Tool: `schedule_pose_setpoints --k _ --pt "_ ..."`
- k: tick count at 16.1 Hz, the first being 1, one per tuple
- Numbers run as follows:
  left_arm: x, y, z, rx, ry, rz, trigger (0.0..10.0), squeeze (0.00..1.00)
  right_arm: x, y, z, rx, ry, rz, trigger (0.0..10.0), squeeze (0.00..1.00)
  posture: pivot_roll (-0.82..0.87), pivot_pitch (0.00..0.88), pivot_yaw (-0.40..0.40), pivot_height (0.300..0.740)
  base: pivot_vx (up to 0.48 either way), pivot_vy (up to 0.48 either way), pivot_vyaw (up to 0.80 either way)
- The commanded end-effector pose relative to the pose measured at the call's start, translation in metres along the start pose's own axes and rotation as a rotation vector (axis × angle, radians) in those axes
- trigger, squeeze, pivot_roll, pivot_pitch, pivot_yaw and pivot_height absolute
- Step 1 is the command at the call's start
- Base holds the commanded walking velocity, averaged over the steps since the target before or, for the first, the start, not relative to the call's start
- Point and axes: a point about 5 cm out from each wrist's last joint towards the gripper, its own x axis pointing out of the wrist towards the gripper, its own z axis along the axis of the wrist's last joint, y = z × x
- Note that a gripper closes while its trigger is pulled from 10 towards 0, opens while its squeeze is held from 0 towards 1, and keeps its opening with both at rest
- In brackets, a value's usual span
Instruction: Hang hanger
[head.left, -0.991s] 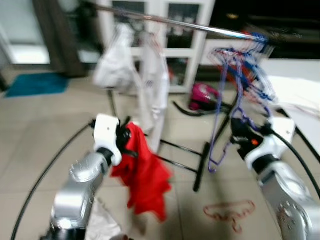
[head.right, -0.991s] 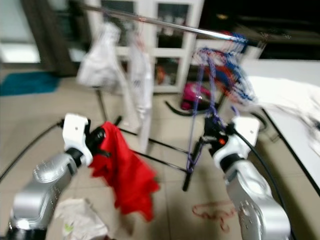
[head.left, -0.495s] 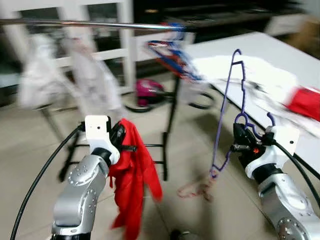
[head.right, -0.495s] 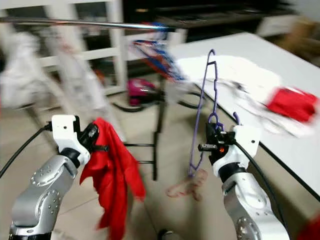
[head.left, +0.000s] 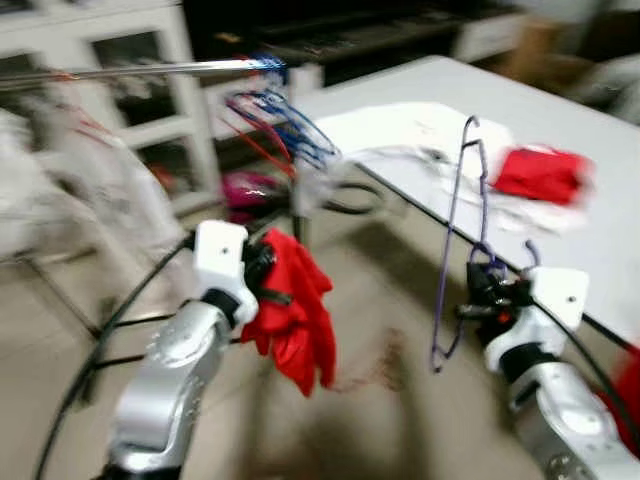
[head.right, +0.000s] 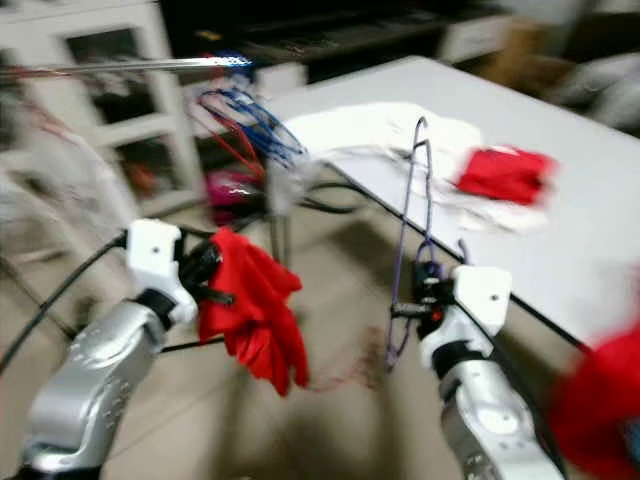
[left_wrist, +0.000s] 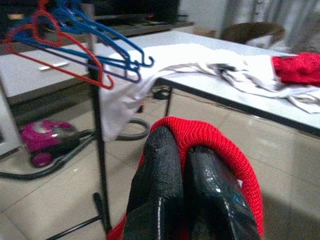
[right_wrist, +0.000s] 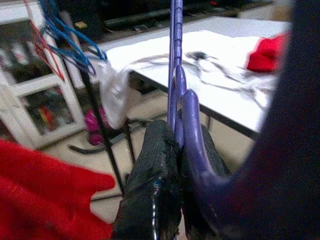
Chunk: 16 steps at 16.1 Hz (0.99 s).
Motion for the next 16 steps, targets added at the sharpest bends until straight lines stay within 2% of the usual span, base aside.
schedule_pose_setpoints --k 1,4,8,16 --pt "0.0002 -0.0021 0.0064 0.017 -0.035 0.003 10.0 0.0 -0.0015 -0.0007 0.0026 -0.027 0.001 0.004 10.0 0.0 -0.03 0.0 0.018 0.74 0.0 0.0 -0.8" --pt "-0.0026 0.002 0.0095 0.048 -0.057 0.018 10.0 0.0 -0.0004 0.0048 0.0021 -0.031 0.001 0.024 10.0 0.0 -0.02 0.0 0.011 0.74 0.0 0.0 -0.8" --pt "-0.004 0.0062 0.0117 0.097 -0.062 0.033 10.0 0.0 -0.0037 -0.0024 -0.0015 -0.056 0.02 -0.067 10.0 0.0 -0.02 0.0 0.021 0.74 0.0 0.0 -0.8" --pt "-0.0028 0.0058 0.0137 0.095 -0.072 0.041 10.0 0.0 -0.0047 0.0032 0.0007 -0.083 0.025 -0.048 10.0 0.0 -0.03 0.0 0.013 0.74 0.0 0.0 -0.8"
